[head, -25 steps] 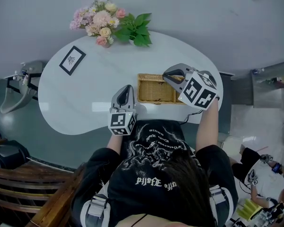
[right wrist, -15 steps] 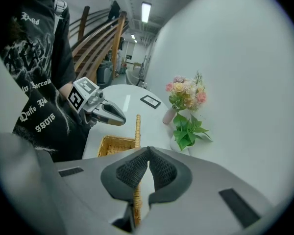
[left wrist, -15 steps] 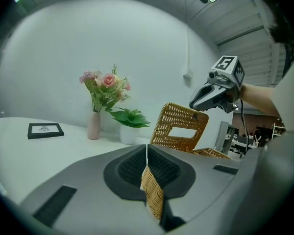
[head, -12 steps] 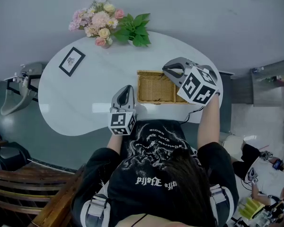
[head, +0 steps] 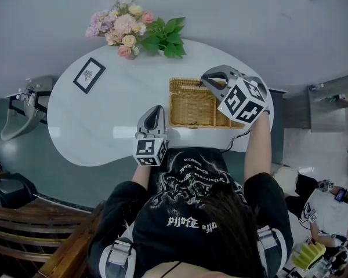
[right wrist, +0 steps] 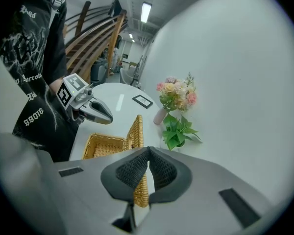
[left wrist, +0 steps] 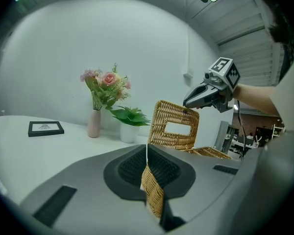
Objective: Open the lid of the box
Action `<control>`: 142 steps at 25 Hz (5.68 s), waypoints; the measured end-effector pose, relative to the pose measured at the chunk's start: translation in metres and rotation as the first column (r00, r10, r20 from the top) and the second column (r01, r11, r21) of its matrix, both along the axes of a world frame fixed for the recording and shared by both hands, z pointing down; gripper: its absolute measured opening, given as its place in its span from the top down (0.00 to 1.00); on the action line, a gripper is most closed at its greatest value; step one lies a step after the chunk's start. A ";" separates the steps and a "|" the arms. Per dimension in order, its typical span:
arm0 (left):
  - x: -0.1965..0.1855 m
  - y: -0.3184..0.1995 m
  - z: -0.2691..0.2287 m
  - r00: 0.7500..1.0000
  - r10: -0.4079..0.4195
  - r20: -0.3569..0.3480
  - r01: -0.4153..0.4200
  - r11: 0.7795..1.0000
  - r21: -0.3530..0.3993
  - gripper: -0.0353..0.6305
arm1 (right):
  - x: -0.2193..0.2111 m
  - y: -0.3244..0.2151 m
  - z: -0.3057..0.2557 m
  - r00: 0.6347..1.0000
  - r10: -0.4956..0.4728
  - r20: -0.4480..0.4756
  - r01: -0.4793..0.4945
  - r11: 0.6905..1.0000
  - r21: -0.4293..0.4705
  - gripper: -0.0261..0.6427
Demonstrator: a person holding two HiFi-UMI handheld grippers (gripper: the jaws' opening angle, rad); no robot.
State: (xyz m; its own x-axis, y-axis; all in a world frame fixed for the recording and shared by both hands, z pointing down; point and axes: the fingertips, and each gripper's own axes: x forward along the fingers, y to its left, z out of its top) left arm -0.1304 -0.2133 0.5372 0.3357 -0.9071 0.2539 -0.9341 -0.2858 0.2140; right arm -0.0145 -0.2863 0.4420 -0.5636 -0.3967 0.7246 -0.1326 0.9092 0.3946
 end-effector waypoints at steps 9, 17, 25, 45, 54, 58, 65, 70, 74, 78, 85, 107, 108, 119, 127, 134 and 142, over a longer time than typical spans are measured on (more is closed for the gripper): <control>0.001 0.001 0.002 1.000 0.006 0.004 -0.006 1.000 -0.005 0.91 | 0.000 -0.019 0.003 1.000 0.015 0.010 -0.015 0.999 0.029 0.91; -0.002 -0.002 0.003 1.000 -0.009 0.008 0.009 1.000 -0.009 0.91 | 0.000 -0.040 0.010 1.000 0.025 -0.005 -0.024 0.998 0.050 0.91; 0.001 -0.004 0.006 1.000 -0.009 0.010 0.009 1.000 -0.022 0.91 | 0.001 -0.054 0.017 0.998 0.044 0.041 -0.044 0.999 -0.013 0.91; -0.005 -0.016 0.012 0.999 -0.033 0.022 0.034 0.998 -0.058 0.91 | 0.001 -0.099 0.059 0.998 0.065 -0.006 -0.065 0.990 -0.126 0.91; -0.010 -0.028 0.014 0.998 -0.049 0.030 0.051 0.996 -0.078 0.91 | 0.001 -0.113 0.082 0.997 0.074 -0.019 -0.076 0.978 -0.192 0.91; -0.011 -0.032 0.017 0.998 -0.050 0.035 0.053 0.995 -0.087 0.91 | 0.001 -0.117 0.090 0.997 0.079 -0.014 -0.081 0.973 -0.218 0.91; -0.010 -0.035 0.017 0.998 -0.049 0.043 0.053 0.994 -0.095 0.91 | 0.002 -0.121 0.103 0.996 0.089 -0.018 -0.091 0.961 -0.260 0.91; -0.011 -0.036 0.019 0.997 -0.055 0.047 0.059 0.993 -0.105 0.91 | 0.002 -0.124 0.112 0.996 0.090 -0.019 -0.091 0.951 -0.297 0.91; -0.011 -0.037 0.021 0.997 -0.061 0.044 0.066 0.991 -0.113 0.91 | 0.003 -0.126 0.121 0.995 0.101 -0.015 -0.101 0.939 -0.330 0.91; -0.010 -0.040 0.025 0.997 -0.057 0.043 0.062 0.990 -0.123 0.91 | 0.005 -0.131 0.135 0.994 0.104 -0.039 -0.111 0.930 -0.351 0.90; -0.006 -0.046 0.028 0.998 -0.042 0.044 0.048 0.990 -0.133 0.91 | 0.010 -0.133 0.151 0.990 0.141 -0.026 -0.139 0.897 -0.420 0.90; 0.002 -0.045 0.033 0.999 -0.018 0.047 0.025 0.987 -0.156 0.91 | 0.011 -0.124 0.199 0.977 0.185 -0.106 -0.213 0.824 -0.524 0.82; 0.001 -0.045 0.034 0.999 -0.018 0.047 0.025 0.987 -0.159 0.91 | 0.012 -0.126 0.199 0.974 0.200 -0.109 -0.227 0.822 -0.522 0.80; 0.002 -0.044 0.027 0.999 -0.002 0.032 0.006 0.991 -0.131 0.91 | 0.035 -0.154 0.146 0.903 0.424 0.066 -0.374 0.853 -0.365 0.70; 0.007 -0.034 0.009 0.999 0.022 0.028 -0.020 0.997 -0.075 0.91 | 0.062 -0.139 0.075 0.739 0.582 0.338 -0.547 0.812 -0.202 0.67; 0.010 -0.026 -0.006 0.999 0.024 0.022 -0.024 0.999 -0.026 0.91 | 0.068 -0.099 0.028 0.596 0.616 0.515 -0.607 0.765 -0.213 0.66; 0.016 -0.018 -0.025 0.999 0.028 0.015 -0.028 0.999 0.027 0.91 | 0.070 -0.048 0.016 0.498 0.625 0.602 -0.616 0.743 -0.262 0.69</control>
State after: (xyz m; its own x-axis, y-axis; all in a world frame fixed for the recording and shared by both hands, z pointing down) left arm -0.1148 -0.2316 0.5126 0.3578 -0.9039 0.2343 -0.9285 -0.3177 0.1920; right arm 0.0557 -0.3344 0.4583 -0.4785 -0.8210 0.3113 -0.8671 0.4977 -0.0200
